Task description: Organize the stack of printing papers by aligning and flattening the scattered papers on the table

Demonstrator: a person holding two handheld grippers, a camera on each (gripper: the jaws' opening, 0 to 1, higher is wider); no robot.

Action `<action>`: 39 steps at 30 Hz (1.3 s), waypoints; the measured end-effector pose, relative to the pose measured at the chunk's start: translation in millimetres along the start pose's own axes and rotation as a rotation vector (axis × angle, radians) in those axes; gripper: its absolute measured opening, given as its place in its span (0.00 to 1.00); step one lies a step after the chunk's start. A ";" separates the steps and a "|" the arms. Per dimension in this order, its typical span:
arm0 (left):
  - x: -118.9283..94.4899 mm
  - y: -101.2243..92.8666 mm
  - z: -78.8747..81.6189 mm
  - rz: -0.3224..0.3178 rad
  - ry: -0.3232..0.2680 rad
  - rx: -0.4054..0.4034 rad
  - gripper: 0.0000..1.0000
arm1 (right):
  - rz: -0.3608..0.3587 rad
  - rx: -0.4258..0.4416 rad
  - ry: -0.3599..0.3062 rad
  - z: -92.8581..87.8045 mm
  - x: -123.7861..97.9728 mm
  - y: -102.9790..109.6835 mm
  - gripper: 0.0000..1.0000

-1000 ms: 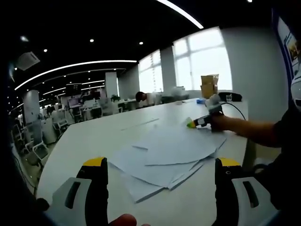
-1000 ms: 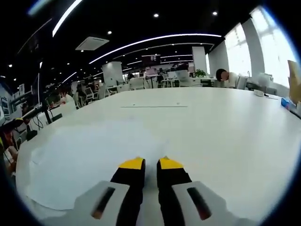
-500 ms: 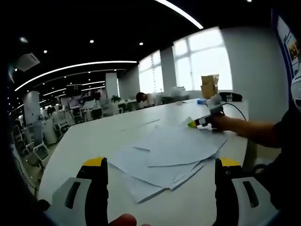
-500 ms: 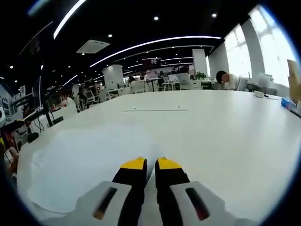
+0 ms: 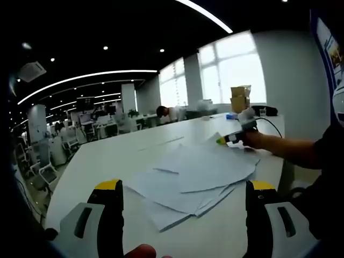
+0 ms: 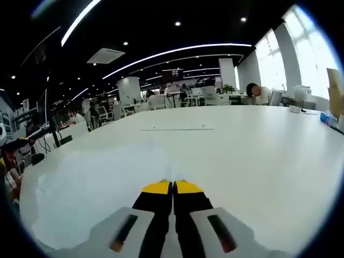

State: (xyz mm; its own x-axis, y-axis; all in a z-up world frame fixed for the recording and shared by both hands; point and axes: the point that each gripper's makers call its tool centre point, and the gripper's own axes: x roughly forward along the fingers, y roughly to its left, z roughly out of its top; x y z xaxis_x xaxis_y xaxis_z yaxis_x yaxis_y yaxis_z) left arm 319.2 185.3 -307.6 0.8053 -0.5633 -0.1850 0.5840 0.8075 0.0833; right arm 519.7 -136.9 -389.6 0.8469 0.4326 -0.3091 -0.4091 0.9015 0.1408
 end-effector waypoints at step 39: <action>-8.8 3.5 5.0 0.016 -0.021 -0.005 0.97 | -0.002 -0.019 -0.125 26.7 -17.6 12.8 0.00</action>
State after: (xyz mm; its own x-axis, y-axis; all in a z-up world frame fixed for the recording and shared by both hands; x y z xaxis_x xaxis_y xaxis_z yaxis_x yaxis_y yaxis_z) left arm 314.7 192.1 -300.7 0.8167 -0.5537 -0.1627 0.5703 0.8174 0.0811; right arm 508.6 -132.8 -357.2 0.8830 0.4296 -0.1892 -0.4130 0.9026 0.1219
